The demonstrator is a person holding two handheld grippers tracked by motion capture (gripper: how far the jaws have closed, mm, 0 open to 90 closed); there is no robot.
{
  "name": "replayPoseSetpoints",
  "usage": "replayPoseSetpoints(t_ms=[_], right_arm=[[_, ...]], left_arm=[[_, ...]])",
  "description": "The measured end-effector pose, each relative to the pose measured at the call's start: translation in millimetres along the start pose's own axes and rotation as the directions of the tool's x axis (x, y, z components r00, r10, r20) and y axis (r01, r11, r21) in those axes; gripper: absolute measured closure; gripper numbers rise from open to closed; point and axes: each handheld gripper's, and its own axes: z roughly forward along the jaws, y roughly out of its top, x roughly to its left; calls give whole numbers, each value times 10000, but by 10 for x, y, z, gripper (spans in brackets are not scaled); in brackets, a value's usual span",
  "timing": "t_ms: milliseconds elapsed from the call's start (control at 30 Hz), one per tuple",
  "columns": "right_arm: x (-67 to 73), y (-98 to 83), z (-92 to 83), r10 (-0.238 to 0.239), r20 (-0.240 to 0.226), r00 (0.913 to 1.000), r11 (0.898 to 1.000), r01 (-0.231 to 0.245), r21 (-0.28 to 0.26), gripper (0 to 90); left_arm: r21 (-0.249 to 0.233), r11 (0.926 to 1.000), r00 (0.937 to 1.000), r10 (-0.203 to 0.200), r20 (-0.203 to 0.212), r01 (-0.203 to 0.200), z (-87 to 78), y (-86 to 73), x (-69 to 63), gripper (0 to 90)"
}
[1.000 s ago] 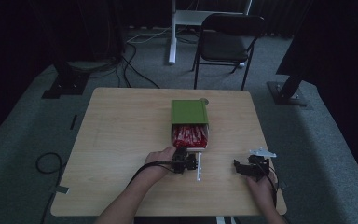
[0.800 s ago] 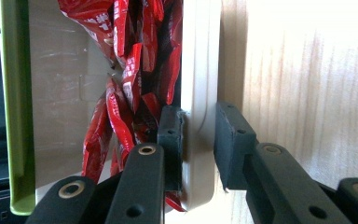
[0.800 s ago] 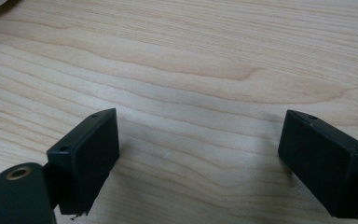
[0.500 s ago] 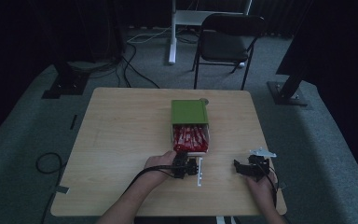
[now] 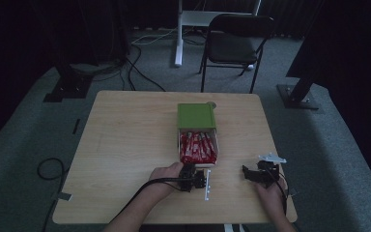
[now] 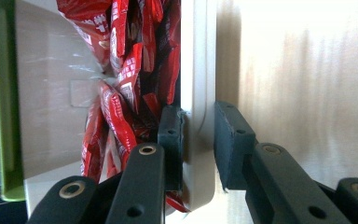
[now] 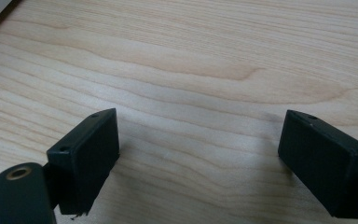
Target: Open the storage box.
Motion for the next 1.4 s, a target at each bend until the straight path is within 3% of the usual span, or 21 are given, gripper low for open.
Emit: replayPoseSetpoints(t_ms=[767, 1400], right_arm=[[0, 0, 0, 1, -1, 10000, 10000, -1, 1, 115], [-1, 0, 0, -17, 1, 10000, 10000, 17, 0, 116]], left_arm=[[-249, 9992, 9991, -317, 288, 324, -158, 37, -118, 758], [-240, 9995, 9988, -199, 456, 210, -223, 38, -140, 756]])
